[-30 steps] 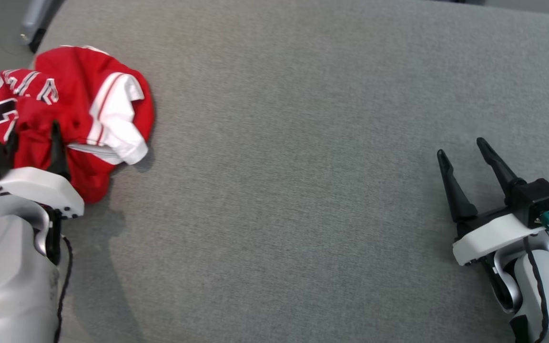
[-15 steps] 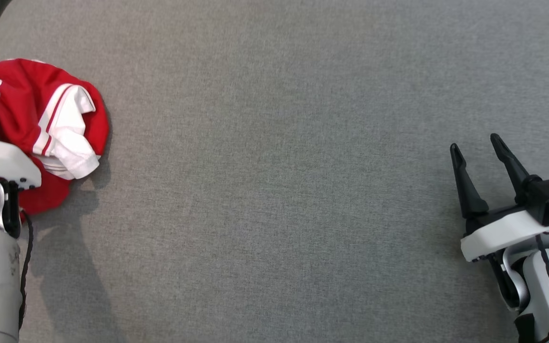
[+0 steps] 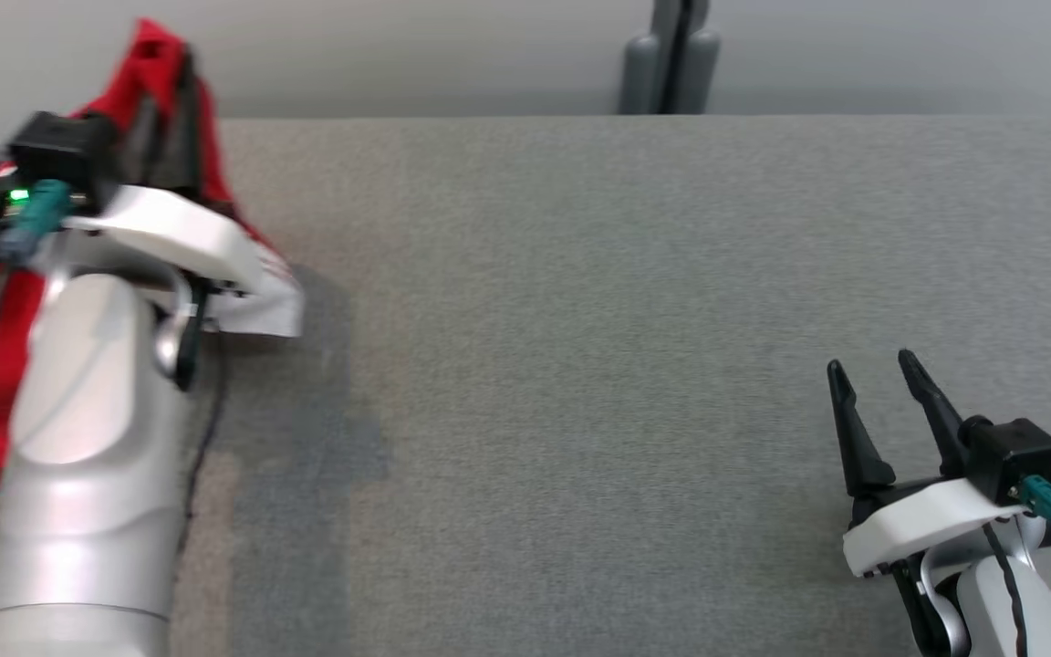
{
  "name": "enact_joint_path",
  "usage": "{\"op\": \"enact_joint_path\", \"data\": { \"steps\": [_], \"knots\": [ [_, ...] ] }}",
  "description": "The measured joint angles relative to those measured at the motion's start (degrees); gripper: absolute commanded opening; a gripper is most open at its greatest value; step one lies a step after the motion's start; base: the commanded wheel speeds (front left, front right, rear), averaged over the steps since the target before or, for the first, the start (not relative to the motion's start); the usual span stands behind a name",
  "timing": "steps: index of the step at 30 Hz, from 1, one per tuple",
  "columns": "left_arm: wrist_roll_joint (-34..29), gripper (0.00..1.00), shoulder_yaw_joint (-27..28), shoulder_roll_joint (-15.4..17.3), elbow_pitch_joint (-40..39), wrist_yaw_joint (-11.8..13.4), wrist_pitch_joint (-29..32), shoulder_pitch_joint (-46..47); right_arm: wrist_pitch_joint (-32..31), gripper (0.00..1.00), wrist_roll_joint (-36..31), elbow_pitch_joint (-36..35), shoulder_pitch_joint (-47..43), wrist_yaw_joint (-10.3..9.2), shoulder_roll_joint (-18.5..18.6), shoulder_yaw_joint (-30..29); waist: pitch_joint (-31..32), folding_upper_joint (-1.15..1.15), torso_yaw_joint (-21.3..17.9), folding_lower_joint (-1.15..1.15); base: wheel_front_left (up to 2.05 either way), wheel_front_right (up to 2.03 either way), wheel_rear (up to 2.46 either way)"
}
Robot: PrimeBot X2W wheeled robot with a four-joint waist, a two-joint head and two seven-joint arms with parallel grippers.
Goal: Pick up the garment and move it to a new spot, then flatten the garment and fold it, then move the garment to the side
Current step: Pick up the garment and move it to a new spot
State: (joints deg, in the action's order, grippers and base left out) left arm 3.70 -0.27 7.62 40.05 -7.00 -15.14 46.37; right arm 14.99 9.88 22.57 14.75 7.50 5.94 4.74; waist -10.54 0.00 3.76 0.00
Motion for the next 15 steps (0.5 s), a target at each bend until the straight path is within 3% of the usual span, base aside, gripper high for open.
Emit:
{"op": "enact_joint_path", "data": {
  "steps": [3,7,10,15],
  "knots": [
    [1.47,0.00,-3.76,-3.04,-1.00,-0.09,0.01,-0.06,0.00,1.00,0.14,0.19,-1.05,0.00,-0.46,-0.41,1.39,0.00,-2.23,0.00,0.00,0.00,0.00],
    [5.02,0.00,-10.34,-4.76,-2.46,-0.36,0.00,0.05,0.00,1.00,0.19,0.42,-1.60,0.00,-0.87,-0.74,2.57,0.00,-4.85,0.00,0.00,0.00,0.00],
    [13.55,0.00,-18.63,-4.71,-5.72,-0.42,0.01,0.31,0.00,1.00,0.21,0.55,-1.71,-0.01,-1.45,-0.40,2.93,0.00,-6.78,0.00,0.00,0.00,0.00],
    [23.34,0.00,-30.28,-4.91,-11.01,4.38,0.00,0.49,0.00,1.00,0.45,0.65,-1.43,0.00,-1.98,0.03,2.80,0.00,-9.78,0.00,0.00,0.00,0.00]
  ]
}}
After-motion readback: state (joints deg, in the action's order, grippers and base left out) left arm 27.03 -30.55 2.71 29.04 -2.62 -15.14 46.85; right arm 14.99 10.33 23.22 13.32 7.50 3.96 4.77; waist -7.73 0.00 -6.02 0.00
